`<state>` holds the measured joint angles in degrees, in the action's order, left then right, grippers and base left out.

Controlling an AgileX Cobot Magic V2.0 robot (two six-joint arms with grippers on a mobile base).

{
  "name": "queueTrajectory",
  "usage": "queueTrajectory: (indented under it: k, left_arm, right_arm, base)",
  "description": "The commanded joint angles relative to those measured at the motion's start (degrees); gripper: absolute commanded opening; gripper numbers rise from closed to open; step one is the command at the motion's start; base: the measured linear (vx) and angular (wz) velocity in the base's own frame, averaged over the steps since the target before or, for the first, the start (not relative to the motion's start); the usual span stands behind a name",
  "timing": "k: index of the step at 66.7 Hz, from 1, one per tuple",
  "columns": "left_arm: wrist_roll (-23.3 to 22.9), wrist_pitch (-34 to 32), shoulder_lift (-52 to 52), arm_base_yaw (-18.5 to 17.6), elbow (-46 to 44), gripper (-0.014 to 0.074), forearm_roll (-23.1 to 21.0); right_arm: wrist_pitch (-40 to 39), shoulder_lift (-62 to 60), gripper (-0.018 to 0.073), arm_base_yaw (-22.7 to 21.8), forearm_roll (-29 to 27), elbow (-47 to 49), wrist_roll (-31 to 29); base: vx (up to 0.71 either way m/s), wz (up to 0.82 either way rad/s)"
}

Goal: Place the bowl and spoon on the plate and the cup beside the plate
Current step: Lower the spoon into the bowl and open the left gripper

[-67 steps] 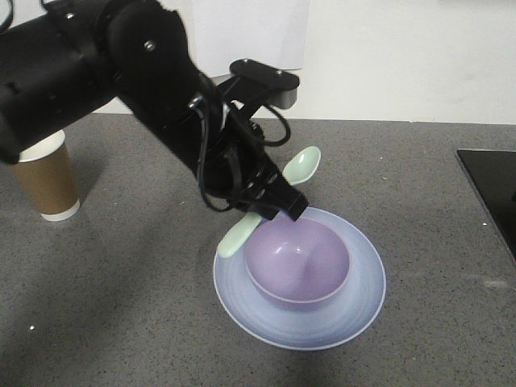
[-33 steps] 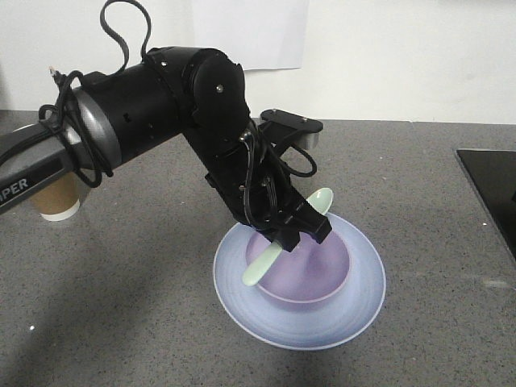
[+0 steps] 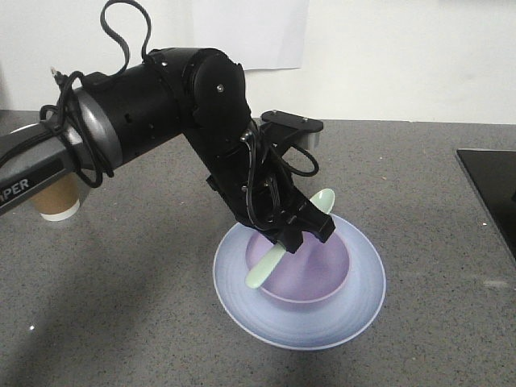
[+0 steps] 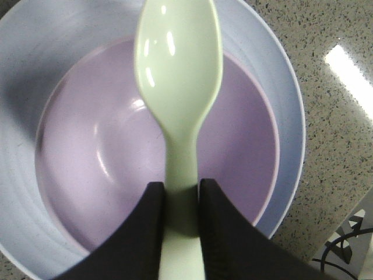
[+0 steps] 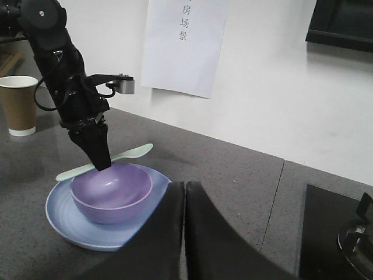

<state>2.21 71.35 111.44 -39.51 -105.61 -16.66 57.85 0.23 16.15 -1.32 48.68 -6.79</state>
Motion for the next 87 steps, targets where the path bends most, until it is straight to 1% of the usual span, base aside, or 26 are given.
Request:
queueTrajectory:
  k: [1,15,39,50,64,80,87]
  left_arm:
    - [-0.63,0.36,-3.19,-0.3,-1.7,-0.0007,-1.35]
    - [-0.51,0.36,-3.82,-0.3,1.14,-0.0007,-1.14]
    - [-0.43,0.36,-4.16,-0.3,0.96,-0.0003,-1.06]
    - [-0.48,0.36,-4.32,-0.3,0.96,0.0023,-1.37]
    - [-1.05,0.36,-4.41,-0.3,0.96,0.0121,-1.57]
    - [-2.21,0.36,-4.41,-0.3,0.96,0.0288,-1.57]
    - [-2.21,0.36,-4.41,-0.3,0.96,0.034,-1.57]
  right_arm:
    - [-3.98,2.0,-0.0006,0.08,0.38,0.75,-0.69]
    - [-3.96,2.0,-0.0006,0.08,0.3,0.75,-0.69]
    - [-3.96,2.0,-0.0006,0.08,0.43,0.75,-0.69]
    - [-3.85,2.0,-0.0006,0.08,0.16,0.75,-0.69]
    - [-3.68,2.0,-0.0006,0.08,0.16,0.75,-0.69]
    - [-2.33,2.0,-0.0006,0.08,0.16,0.75,-0.69]
    - [-2.3,2.0,-0.0006,0.08,0.16,0.75,-0.69]
  base:
    - [0.0,0.0]
    - [0.0,0.0]
    - [0.0,0.0]
    - [0.0,0.0]
    - [0.0,0.0]
    - [0.0,0.0]
    - [0.0,0.0]
